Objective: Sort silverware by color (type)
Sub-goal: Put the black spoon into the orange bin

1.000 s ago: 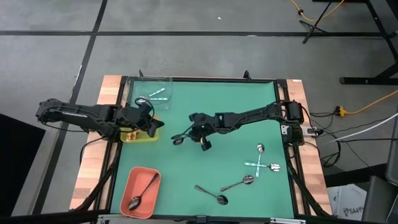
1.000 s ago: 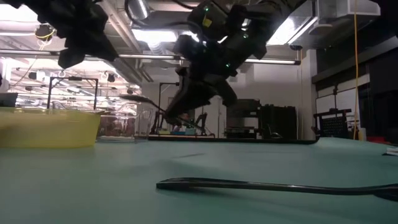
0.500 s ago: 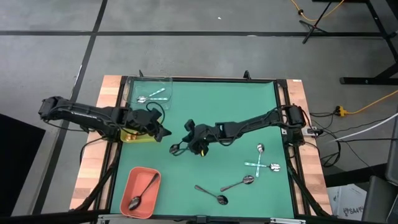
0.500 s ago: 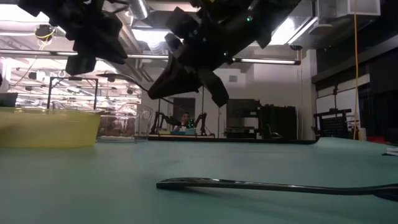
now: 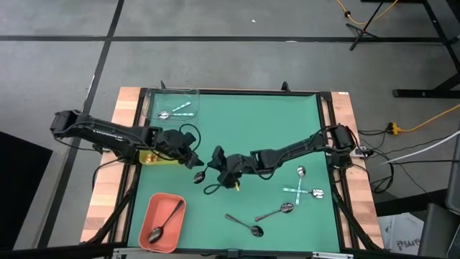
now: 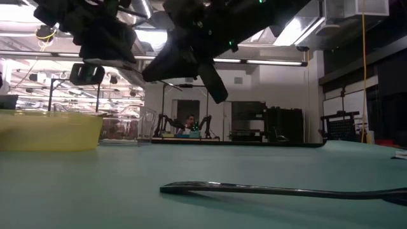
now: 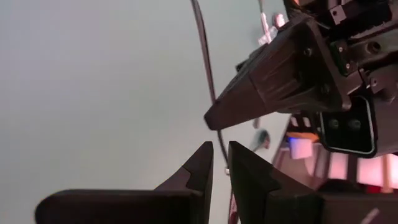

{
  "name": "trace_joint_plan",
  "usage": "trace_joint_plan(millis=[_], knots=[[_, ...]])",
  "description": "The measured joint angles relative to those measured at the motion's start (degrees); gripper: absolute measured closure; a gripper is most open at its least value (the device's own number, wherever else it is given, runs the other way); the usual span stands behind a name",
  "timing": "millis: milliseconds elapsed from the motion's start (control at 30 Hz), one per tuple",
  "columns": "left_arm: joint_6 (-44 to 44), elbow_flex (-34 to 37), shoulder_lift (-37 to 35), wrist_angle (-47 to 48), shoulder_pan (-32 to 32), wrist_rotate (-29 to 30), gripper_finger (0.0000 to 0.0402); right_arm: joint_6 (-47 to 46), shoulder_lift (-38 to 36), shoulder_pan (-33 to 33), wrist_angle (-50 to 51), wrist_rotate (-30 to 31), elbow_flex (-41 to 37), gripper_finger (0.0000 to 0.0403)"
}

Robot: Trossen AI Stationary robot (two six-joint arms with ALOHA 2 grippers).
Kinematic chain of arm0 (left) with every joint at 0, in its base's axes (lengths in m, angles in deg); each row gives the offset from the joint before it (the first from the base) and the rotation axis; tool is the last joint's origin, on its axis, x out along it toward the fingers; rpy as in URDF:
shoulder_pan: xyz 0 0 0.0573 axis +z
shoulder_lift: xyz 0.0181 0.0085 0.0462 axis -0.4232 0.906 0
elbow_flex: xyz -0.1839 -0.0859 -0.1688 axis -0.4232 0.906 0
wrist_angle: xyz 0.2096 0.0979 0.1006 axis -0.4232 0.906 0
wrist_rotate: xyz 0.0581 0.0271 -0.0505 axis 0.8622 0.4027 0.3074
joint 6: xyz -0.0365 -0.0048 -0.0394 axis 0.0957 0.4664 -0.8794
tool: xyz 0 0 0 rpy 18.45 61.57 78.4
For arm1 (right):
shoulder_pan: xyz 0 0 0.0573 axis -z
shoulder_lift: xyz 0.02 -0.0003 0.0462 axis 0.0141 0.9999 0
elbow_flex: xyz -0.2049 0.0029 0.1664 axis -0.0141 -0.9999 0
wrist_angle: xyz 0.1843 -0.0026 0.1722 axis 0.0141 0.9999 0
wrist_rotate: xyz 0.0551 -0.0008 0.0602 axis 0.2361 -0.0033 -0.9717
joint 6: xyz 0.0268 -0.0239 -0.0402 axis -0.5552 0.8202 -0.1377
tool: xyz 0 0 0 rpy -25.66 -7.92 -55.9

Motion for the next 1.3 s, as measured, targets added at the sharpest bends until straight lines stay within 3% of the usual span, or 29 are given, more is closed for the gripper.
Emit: trace_joint_plan(millis=[367,1300], knots=[[-2.2,0.0,3.7,-4.2,0.0,-4.8,0.0357,0.6,0.0,-0.6,-0.6,1.2,0.0,0.0403],[-2.0,0.0,3.7,-6.0,0.0,-4.9,0.0373,0.7,0.0,-0.5,-5.5,2.1,0.0,0.0402]])
